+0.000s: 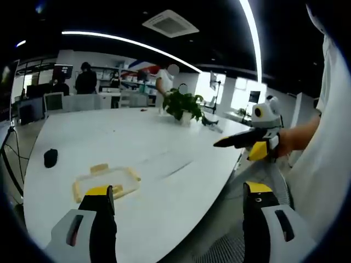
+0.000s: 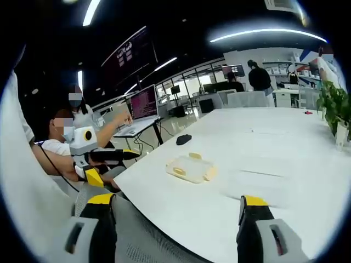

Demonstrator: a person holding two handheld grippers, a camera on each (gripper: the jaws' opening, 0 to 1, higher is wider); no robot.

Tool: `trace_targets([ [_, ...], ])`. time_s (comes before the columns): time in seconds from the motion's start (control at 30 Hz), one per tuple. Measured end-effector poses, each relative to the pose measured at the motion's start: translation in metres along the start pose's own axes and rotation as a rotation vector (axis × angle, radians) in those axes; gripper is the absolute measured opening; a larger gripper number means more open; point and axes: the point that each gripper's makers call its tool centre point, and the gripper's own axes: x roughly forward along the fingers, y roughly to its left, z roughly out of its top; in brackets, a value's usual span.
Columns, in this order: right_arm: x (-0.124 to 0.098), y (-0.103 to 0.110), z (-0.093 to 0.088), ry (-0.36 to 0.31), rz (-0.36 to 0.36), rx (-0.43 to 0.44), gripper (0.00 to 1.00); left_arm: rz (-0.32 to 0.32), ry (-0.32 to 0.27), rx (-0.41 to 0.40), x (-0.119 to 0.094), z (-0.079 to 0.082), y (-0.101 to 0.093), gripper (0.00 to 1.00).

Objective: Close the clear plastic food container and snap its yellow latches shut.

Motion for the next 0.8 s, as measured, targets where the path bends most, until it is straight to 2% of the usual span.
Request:
trace_targets([
  [0.8, 0.0, 0.0012, 0.0015, -0.009, 0.003, -0.009, 0.92, -0.003, -0.002, 0.003, -0.0005, 0.0007, -0.0005, 0.97],
])
